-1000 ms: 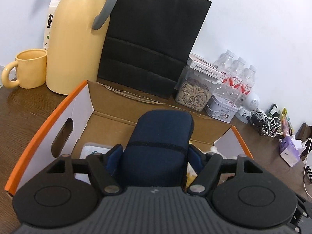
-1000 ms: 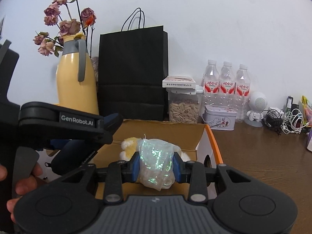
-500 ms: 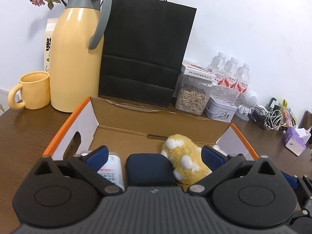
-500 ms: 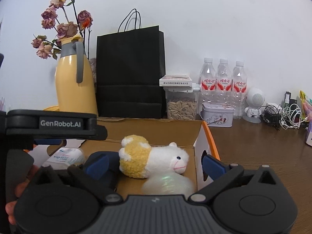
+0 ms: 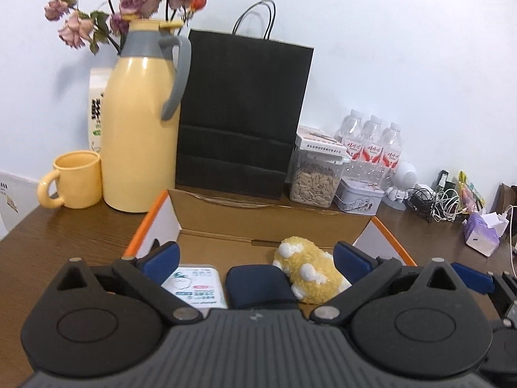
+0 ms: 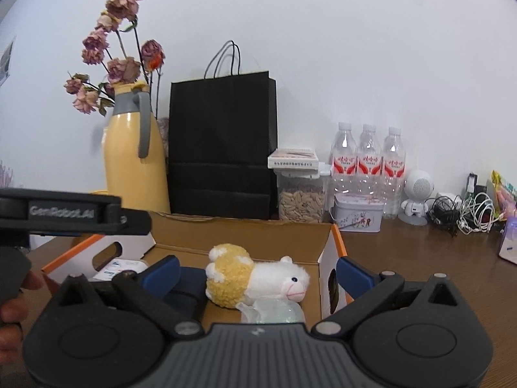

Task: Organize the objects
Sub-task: 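Place the navy case and the plastic bag into the box, opening both tools, then withdraw both tools from the box toward the table, then grasp the white tissue bundle with the right tool while the left tool grasps the white bottle cap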

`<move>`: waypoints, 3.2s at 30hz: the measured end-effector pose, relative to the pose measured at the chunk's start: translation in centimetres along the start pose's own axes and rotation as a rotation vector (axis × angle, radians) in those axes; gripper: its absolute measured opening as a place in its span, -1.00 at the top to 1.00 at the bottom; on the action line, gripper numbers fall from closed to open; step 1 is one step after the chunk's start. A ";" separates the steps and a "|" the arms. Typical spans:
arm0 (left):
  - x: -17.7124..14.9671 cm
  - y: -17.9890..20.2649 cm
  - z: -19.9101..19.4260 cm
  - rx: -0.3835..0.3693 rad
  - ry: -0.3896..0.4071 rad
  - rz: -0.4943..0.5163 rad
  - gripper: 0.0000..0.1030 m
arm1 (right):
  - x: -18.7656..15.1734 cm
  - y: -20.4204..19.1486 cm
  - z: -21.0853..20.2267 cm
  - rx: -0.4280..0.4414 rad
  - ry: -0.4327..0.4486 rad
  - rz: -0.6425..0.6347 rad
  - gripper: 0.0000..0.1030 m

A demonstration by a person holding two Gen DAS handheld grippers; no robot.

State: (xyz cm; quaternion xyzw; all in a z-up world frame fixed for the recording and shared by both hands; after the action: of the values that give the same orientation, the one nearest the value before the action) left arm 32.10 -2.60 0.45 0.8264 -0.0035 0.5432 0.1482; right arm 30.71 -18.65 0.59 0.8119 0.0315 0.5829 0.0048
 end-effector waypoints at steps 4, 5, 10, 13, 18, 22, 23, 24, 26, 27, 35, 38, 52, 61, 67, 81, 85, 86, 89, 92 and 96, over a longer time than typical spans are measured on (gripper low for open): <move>-0.3 -0.3 -2.6 0.016 0.016 0.011 -1.00 | 0.0 -0.2 -1.5 0.009 0.008 -0.014 -1.00; -0.4 -0.4 -3.1 0.019 0.016 0.017 -1.00 | 0.0 -0.2 -2.0 0.012 0.011 -0.018 -1.00; -1.6 -1.5 -6.0 0.040 -0.006 0.038 -1.00 | -0.4 -0.4 -4.8 0.025 0.022 -0.038 -1.00; -2.5 -2.5 -7.5 0.057 -0.025 0.038 -1.00 | -1.0 -0.5 -6.2 0.032 0.007 -0.045 -1.00; -4.2 -3.9 -10.0 0.080 -0.049 0.045 -1.00 | -2.9 -0.2 -8.0 0.030 -0.036 -0.053 -1.00; -5.7 -4.9 -11.5 0.096 -0.070 0.045 -1.00 | -4.4 0.2 -8.9 0.023 -0.073 -0.051 -1.00; -6.1 -5.0 -11.8 0.099 -0.075 0.043 -1.00 | -4.7 0.3 -9.1 0.021 -0.080 -0.049 -1.00; -6.4 -5.2 -12.1 0.103 -0.082 0.039 -1.00 | -5.1 0.5 -9.3 0.017 -0.089 -0.048 -1.00; -7.1 -5.5 -12.6 0.107 -0.093 0.037 -1.00 | -5.8 0.6 -9.7 0.014 -0.102 -0.051 -1.00; -7.4 -5.6 -12.8 0.109 -0.096 0.035 -1.00 | -6.1 0.6 -9.9 0.016 -0.108 -0.053 -1.00; -8.5 -6.1 -13.9 0.114 -0.111 0.021 -1.00 | -7.9 0.2 -10.0 0.042 -0.169 -0.057 -1.00; -8.3 -6.0 -14.2 0.113 -0.104 0.021 -1.00 | -7.7 -0.1 -8.8 0.076 -0.204 -0.029 -1.00; -8.5 -6.6 -14.1 0.138 -0.112 0.004 -1.00 | -8.5 -1.3 -3.8 0.106 -0.348 0.045 -0.51; -9.2 -6.0 -13.0 0.130 -0.138 0.010 -1.00 | -8.0 -1.1 -4.9 0.102 -0.276 0.044 -0.40; -9.6 -5.0 -11.9 0.117 -0.165 0.032 -1.00 | -7.5 -0.9 -6.4 0.100 -0.191 0.031 -0.40; -10.4 -1.0 -6.8 0.039 -0.240 0.072 -1.00 | -7.2 0.2 -8.0 0.065 -0.071 0.028 -0.40; -10.6 -0.5 -6.0 0.034 -0.251 0.082 -1.00 | -7.4 -0.1 -8.1 0.071 -0.062 0.016 -0.40; -10.6 -0.5 -5.9 0.035 -0.251 0.086 -0.99 | -7.4 -0.2 -8.2 0.073 -0.060 0.014 -0.40; -10.7 -0.3 -5.7 0.023 -0.255 0.085 -0.67 | -7.5 -0.2 -8.2 0.075 -0.057 0.011 -0.40; -11.0 -0.2 -5.3 0.016 -0.276 0.078 -0.46 | -7.5 -0.3 -8.2 0.074 -0.057 0.010 -0.41; -11.3 0.0 -5.3 0.001 -0.277 0.083 -0.09 | -7.5 -0.3 -8.2 0.074 -0.057 0.009 -0.40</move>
State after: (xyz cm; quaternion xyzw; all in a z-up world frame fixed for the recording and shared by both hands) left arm 22.74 -3.06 -7.80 0.8927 -0.0577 0.4296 0.1234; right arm 20.55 -19.00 -3.88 0.8281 0.0493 0.5578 -0.0272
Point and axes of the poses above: each gripper's, at about its wrist camera, not at the fingertips, and z roughly the way its jaws point, y to its right, x to its top, the point moved 6 cm from there along z, roughly the way its jaws point, and after that the axes turned 11 degrees about -x, right-handed, at the moved point
